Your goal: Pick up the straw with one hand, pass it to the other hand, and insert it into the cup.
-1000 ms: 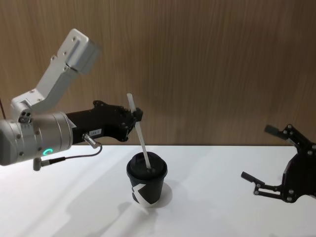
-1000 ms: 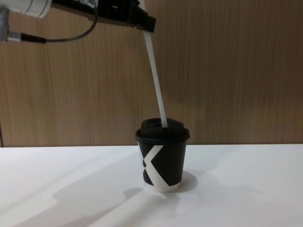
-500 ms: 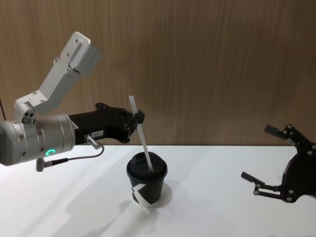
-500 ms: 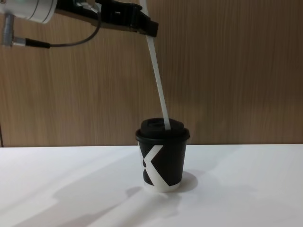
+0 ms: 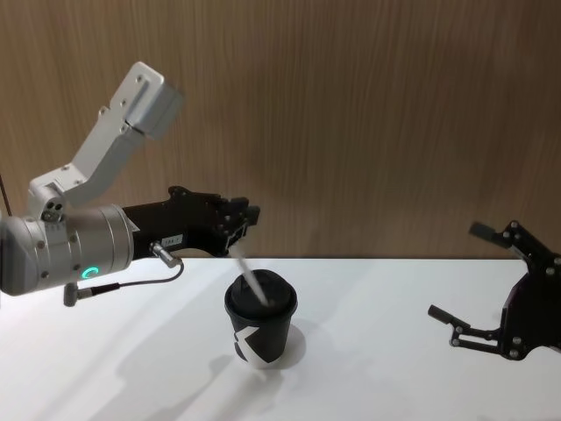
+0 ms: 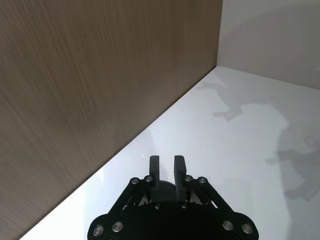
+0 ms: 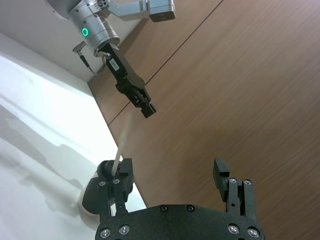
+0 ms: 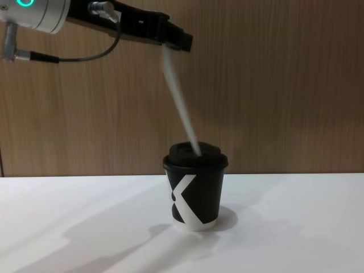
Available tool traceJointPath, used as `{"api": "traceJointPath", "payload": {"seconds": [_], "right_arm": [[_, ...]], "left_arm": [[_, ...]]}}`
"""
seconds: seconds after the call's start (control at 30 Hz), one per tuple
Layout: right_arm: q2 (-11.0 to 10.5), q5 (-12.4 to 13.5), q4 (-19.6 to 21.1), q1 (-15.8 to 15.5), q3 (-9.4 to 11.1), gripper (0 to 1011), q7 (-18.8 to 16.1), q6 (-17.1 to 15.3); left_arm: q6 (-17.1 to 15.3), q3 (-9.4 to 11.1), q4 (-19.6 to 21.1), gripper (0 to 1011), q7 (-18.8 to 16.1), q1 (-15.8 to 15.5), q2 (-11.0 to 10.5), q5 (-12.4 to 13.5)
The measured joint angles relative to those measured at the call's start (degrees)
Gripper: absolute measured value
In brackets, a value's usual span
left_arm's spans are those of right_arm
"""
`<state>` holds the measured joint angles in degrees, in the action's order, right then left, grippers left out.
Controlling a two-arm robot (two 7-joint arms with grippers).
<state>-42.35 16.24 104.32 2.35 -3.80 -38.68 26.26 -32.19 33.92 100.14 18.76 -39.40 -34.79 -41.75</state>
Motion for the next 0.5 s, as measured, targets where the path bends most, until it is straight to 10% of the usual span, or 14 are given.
{"api": "traceJointPath", "payload": {"seconds": [0.5], "right_arm": [[0.0, 0.0, 0.0, 0.0, 0.0, 1001, 0.0, 0.0]], "left_arm": [[-0.3, 0.27, -0.2, 592, -0.21, -0.13, -0.08, 0.41]]}}
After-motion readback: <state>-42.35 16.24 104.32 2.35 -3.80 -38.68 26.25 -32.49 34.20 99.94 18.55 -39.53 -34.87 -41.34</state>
